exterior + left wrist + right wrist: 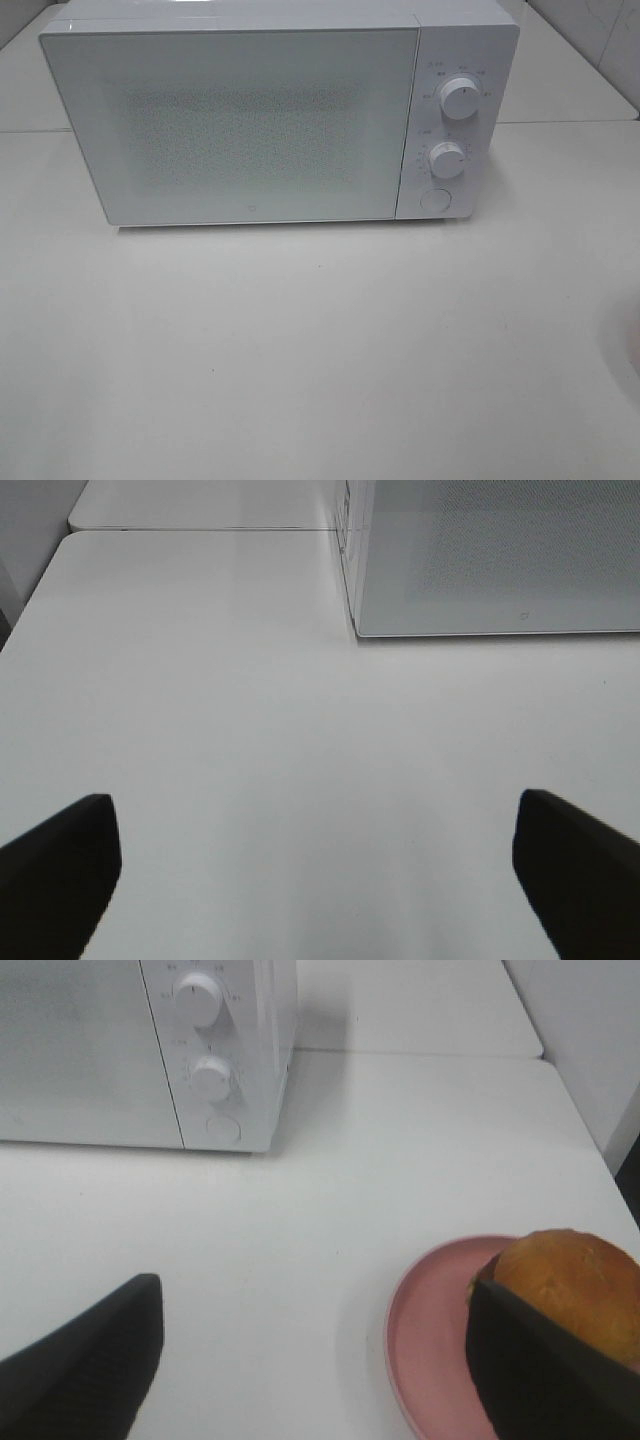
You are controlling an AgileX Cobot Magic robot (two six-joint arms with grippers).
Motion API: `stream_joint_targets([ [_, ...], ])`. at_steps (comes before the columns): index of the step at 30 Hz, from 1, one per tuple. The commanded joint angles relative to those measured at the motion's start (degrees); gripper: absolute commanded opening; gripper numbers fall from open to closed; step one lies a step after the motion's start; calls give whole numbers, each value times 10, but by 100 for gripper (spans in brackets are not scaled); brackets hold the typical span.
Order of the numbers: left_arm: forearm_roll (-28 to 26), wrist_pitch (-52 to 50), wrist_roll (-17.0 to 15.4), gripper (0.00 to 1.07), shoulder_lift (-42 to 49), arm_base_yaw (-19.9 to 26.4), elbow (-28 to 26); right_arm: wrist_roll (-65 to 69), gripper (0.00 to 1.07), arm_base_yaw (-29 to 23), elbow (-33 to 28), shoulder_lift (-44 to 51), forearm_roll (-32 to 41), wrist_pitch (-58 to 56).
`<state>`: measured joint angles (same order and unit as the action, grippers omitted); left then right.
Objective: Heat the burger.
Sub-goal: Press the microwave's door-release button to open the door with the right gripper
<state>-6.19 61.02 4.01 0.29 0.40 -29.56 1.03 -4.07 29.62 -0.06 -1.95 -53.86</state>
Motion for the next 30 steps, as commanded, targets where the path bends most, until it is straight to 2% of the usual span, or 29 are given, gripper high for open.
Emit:
stream_joint_targets([
  [1, -2, 2, -3, 100, 2, 2, 0, -6, 75, 1, 12, -25, -2, 38],
  [30, -2, 2, -3, 100, 2, 2, 0, -15, 75, 1, 9, -344, -19, 353],
])
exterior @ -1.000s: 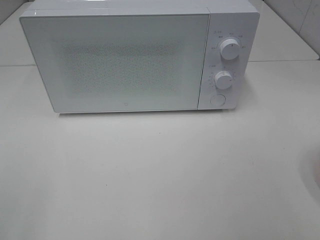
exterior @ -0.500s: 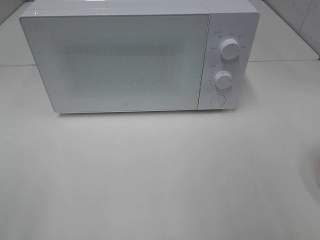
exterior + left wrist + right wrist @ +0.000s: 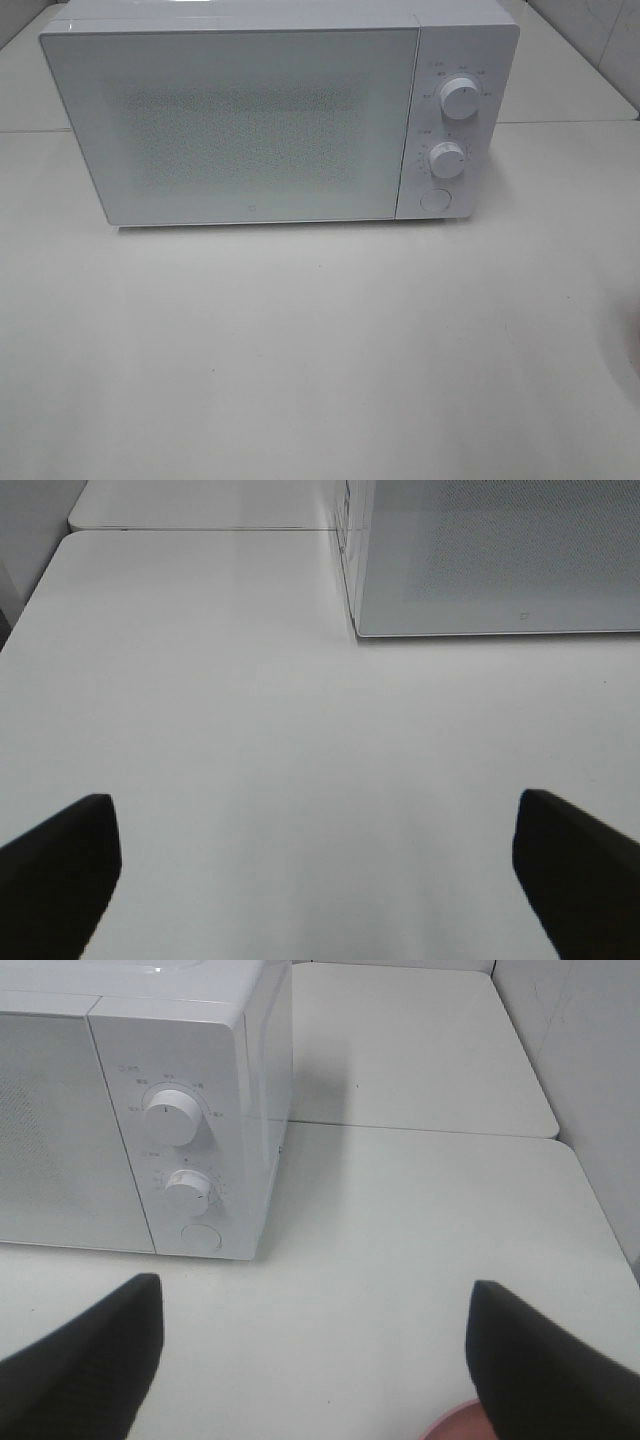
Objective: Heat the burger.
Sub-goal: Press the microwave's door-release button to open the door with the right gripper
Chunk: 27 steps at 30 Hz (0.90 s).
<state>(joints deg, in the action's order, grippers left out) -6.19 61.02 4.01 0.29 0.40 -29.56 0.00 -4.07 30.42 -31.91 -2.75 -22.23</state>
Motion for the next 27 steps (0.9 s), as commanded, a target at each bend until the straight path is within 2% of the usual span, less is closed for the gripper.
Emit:
stream_joint_targets([
  [1, -2, 2, -3, 100, 2, 2, 0, -5, 75, 1, 1, -26, -11, 37],
  [27, -2, 2, -3, 100, 2, 2, 0, -5, 75, 1, 1, -299, -11, 293],
])
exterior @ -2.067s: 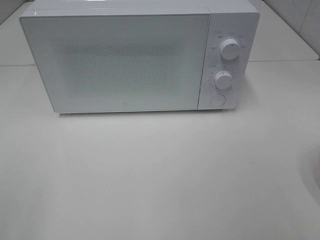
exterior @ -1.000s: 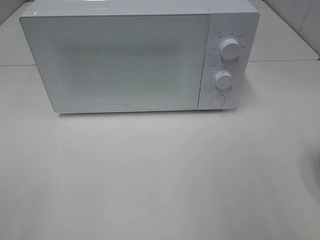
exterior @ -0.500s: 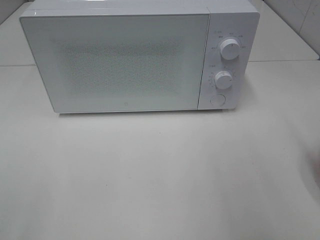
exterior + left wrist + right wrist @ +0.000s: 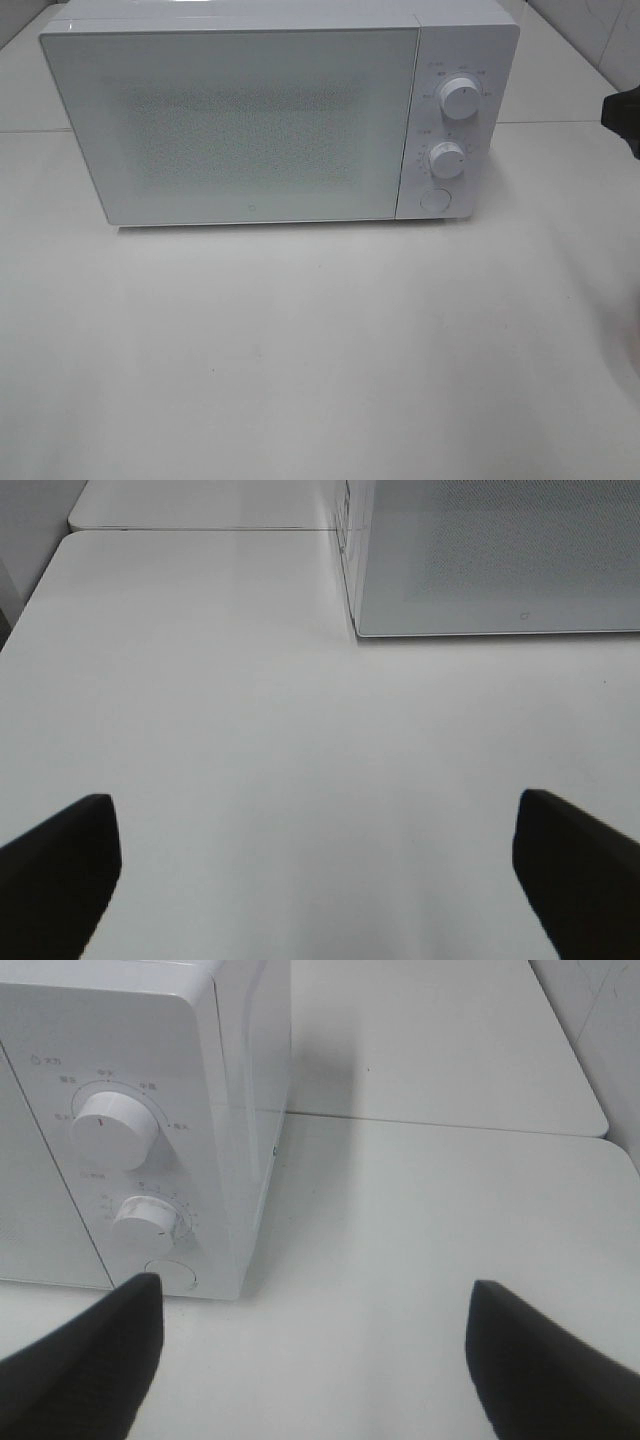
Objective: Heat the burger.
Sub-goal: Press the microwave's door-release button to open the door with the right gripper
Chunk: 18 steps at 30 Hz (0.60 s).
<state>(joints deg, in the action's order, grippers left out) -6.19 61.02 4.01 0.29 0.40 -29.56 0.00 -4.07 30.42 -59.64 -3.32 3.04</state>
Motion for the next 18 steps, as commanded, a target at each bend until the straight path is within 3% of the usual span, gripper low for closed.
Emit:
stream_joint_targets([
  [1, -2, 2, -3, 100, 2, 2, 0, -5, 75, 1, 1, -40, -5, 71],
  [18, -2, 2, -3, 100, 2, 2, 0, -5, 75, -2, 1, -216, -5, 326],
])
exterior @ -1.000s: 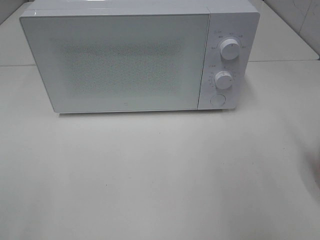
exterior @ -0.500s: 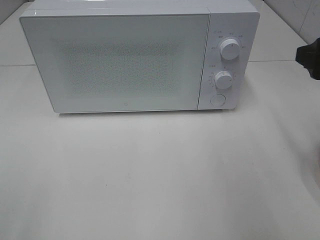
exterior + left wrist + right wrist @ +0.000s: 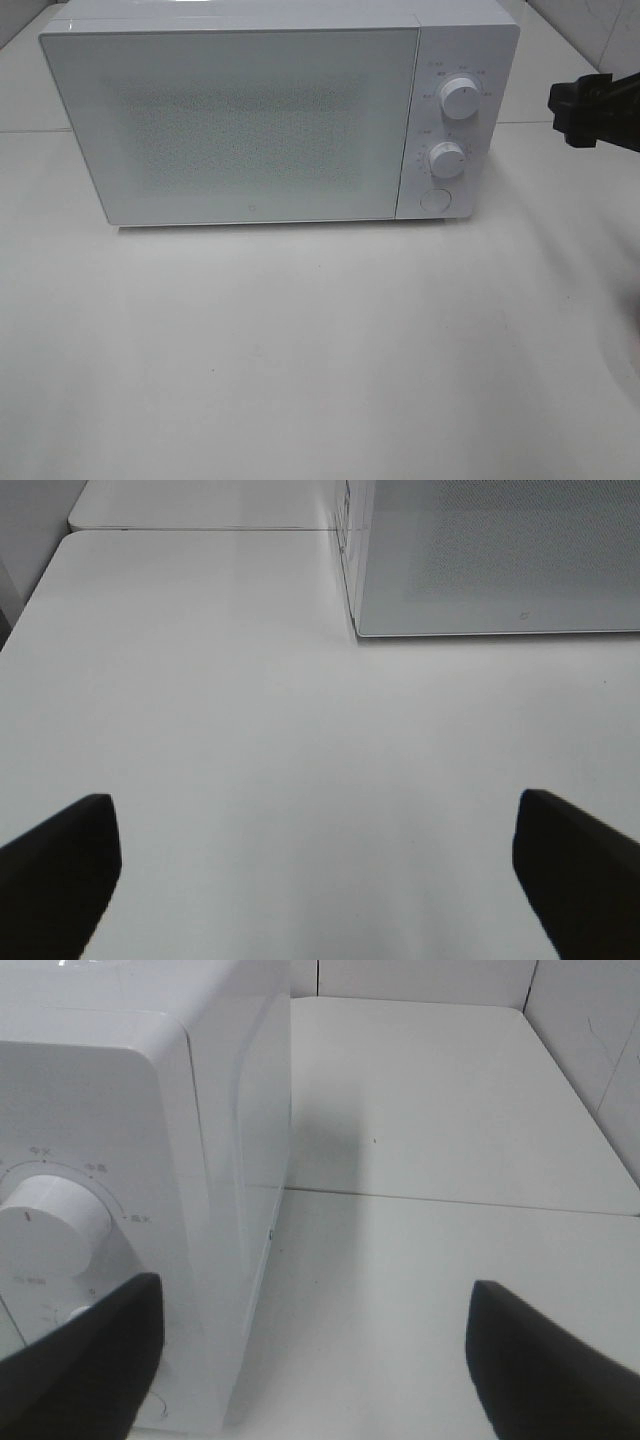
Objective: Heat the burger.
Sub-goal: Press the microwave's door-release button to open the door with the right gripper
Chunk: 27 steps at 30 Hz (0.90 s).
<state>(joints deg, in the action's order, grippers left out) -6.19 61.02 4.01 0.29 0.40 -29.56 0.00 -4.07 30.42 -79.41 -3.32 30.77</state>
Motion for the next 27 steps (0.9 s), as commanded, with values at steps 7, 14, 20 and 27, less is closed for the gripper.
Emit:
stream_joint_targets([
  [7, -2, 2, -3, 100, 2, 2, 0, -39, 75, -37, 1, -69, 3, 116],
  [14, -2, 2, -3, 100, 2, 2, 0, -122, 75, -113, 1, -108, 100, 158],
  [20, -2, 2, -3, 100, 2, 2, 0, -140, 75, -162, 0, -123, 143, 193],
  [27, -2, 2, -3, 100, 2, 2, 0, -142, 75, -224, -43, -143, 202, 270],
])
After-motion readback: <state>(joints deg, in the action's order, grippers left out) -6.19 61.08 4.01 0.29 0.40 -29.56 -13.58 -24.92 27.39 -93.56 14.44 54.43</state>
